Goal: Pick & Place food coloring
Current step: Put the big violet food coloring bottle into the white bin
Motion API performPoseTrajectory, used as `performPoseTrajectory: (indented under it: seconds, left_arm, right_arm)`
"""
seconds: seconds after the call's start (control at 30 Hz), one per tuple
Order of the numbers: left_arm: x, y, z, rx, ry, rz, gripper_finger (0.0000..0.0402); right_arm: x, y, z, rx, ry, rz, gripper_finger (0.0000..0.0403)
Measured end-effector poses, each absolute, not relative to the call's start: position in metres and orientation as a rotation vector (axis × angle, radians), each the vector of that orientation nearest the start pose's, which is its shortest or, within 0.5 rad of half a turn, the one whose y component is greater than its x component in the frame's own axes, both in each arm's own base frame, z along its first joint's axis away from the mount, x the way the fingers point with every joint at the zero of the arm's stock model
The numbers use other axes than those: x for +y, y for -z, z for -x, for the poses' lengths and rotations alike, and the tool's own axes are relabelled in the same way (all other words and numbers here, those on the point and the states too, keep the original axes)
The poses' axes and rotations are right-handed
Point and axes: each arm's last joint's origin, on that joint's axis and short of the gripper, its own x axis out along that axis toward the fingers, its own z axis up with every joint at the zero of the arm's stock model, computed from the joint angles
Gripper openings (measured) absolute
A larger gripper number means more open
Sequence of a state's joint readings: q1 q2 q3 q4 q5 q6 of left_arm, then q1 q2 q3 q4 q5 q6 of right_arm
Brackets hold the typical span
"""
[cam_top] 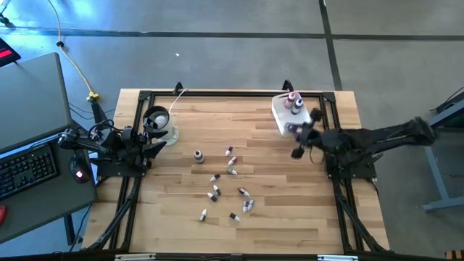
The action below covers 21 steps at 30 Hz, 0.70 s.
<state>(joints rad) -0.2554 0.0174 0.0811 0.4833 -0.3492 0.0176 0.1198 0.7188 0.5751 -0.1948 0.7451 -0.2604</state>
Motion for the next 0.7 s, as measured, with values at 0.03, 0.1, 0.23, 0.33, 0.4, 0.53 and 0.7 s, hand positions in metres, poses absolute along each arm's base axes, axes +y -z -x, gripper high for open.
performPoseTrajectory:
  seconds: [0.03,0.1,0.23,0.33,0.4,0.53,0.7]
  left_arm:
    - [-0.010,-0.233,-0.078,-0.522,-0.104,0.149,0.0186]
    - [-0.009,-0.233,-0.078,-0.520,-0.126,0.154,0.0186]
    - [-0.009,-0.233,-0.078,-0.518,-0.145,0.160,0.0186]
    - [-0.009,-0.233,-0.078,-0.518,-0.146,0.160,0.0186]
    - [-0.009,-0.233,-0.078,-0.518,-0.146,0.160,0.0186]
    - [-0.009,-0.233,-0.078,-0.518,-0.146,0.161,0.0186]
    - [-0.009,-0.233,-0.078,-0.518,-0.147,0.161,0.0186]
  right_arm:
    - [-0.006,-0.271,-0.156,0.410,0.607,0.378,0.0023]
    - [-0.017,-0.269,-0.154,0.438,0.653,0.361,0.0023]
    - [-0.038,-0.265,-0.156,0.472,0.767,0.290,0.0025]
    - [-0.054,-0.250,-0.156,0.450,0.912,0.207,0.0027]
    - [-0.062,-0.231,-0.154,0.422,0.966,0.191,0.0024]
    - [-0.071,-0.199,-0.146,0.266,0.993,0.156,0.0023]
    - [-0.075,-0.167,-0.129,0.204,1.092,0.088,0.0027]
